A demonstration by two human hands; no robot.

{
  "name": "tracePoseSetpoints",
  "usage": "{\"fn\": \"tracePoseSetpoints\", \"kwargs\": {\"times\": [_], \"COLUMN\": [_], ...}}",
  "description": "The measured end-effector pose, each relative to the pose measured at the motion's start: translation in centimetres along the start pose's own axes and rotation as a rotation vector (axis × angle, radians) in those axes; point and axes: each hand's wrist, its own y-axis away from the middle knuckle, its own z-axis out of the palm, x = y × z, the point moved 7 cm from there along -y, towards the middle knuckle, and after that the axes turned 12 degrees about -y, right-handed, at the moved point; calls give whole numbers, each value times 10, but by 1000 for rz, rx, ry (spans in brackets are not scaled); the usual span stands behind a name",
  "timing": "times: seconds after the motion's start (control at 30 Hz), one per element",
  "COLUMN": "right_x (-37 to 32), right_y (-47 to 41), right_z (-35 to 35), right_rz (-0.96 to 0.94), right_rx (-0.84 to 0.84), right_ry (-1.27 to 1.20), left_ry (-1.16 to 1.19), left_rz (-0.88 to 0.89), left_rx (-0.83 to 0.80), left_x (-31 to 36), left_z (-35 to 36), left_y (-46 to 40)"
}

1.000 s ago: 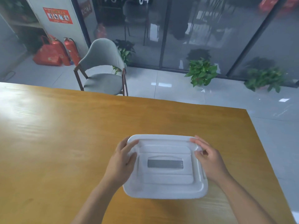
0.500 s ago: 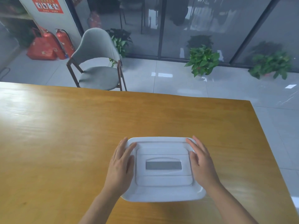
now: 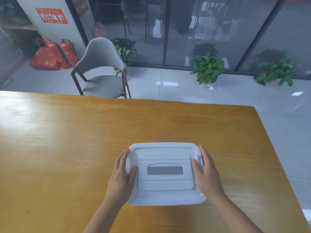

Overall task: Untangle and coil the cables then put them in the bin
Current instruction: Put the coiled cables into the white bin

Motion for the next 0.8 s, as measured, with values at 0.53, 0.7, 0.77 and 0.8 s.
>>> {"fn": "tracePoseSetpoints", "kwargs": {"times": [0.53,0.7,0.77,0.8], "right_x": [3,1,2,3], "right_y": [53,56,56,55], "right_z": [-11,-8,-7,-7], "right_rz": [-88,-142,-166,-164], "right_rx": [32,78,93,99], "right_ry": [77,113,124,122], "left_ry": [-79,-139,-145,-146], "left_rz": [8,-10,-8,2], "left_rx": [132,162,183,194], "left_x": [5,6,5,5], "left_z": [1,7,8,8], "left_y": [41,44,44,43]}}
